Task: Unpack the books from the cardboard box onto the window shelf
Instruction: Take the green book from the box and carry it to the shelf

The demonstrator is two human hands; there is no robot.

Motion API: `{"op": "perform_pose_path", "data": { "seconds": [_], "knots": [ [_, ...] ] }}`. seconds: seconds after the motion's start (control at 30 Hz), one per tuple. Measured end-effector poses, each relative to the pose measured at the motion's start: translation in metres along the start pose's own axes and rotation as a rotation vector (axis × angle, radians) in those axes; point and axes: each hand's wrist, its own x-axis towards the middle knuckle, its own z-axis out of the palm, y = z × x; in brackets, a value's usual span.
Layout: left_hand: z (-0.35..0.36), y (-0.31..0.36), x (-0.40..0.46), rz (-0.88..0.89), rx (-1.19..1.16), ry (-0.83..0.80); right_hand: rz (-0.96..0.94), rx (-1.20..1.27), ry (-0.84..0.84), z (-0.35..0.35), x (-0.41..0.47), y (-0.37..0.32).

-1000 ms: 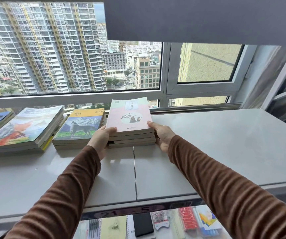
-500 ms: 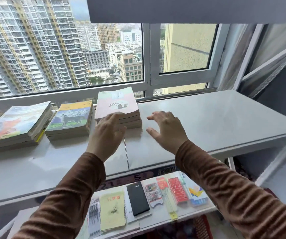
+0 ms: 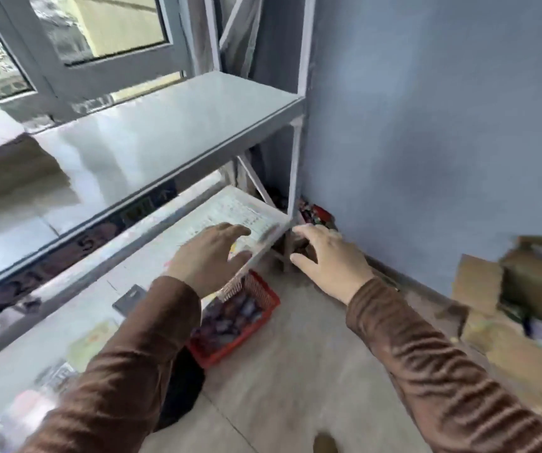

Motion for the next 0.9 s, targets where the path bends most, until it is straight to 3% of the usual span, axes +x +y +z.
{"op": "perform_pose_path", "data": {
  "seconds": [0.3, 0.53, 0.7, 0.9],
  "knots": [
    [0.125, 0.239, 0.037, 0.322, -0.009, -0.276, 0.395, -0.005, 0.042, -0.062, -0.186, 0.192],
    [0.224, 0.431, 0.049, 0.436, -0.030, -0.437, 0.604, 0.002, -0.008, -0.105, -0.312, 0.350],
    [0.278, 0.515, 0.060, 0.450, -0.029, -0.513, 0.666, 0.020, -0.060, -0.124, -0.356, 0.435],
    [0.339, 0.570, 0.108, 0.453, -0.009, -0.593, 0.725, 0.089, -0.093, -0.122, -0.356, 0.520]
  ]
}}
